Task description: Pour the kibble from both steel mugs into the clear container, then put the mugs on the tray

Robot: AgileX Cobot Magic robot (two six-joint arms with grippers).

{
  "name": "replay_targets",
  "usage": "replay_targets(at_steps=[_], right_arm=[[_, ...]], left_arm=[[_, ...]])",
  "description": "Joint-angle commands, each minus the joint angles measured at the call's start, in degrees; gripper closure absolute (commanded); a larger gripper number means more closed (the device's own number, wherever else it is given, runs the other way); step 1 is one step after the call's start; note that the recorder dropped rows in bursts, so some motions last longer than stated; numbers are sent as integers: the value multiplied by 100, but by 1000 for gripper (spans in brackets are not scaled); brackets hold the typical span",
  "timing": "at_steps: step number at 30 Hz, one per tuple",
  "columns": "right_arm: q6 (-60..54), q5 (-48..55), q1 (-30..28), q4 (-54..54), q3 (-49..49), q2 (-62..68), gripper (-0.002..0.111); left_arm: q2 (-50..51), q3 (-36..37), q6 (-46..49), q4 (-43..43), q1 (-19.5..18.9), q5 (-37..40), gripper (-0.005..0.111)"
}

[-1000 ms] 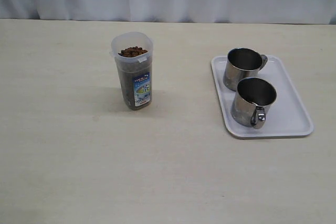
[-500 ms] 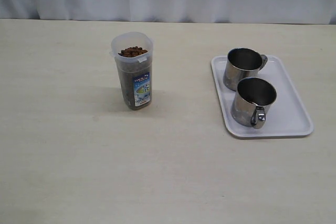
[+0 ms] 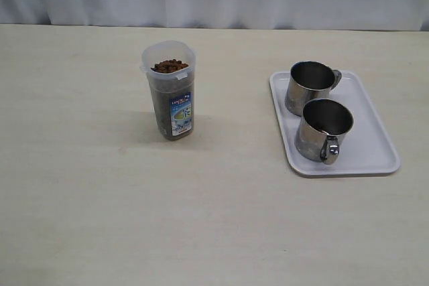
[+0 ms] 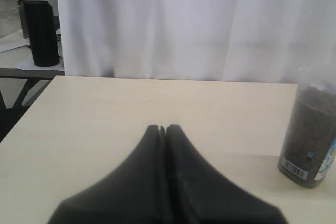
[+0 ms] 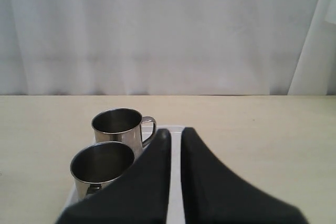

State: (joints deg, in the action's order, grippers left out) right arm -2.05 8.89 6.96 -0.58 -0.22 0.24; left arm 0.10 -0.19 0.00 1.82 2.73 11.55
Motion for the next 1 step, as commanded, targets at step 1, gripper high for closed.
replay_targets(at_steps=[1], right_arm=[[-2, 21, -30, -29, 22, -24, 103]], left_arm=[[-10, 19, 0, -21, -6, -35, 107]])
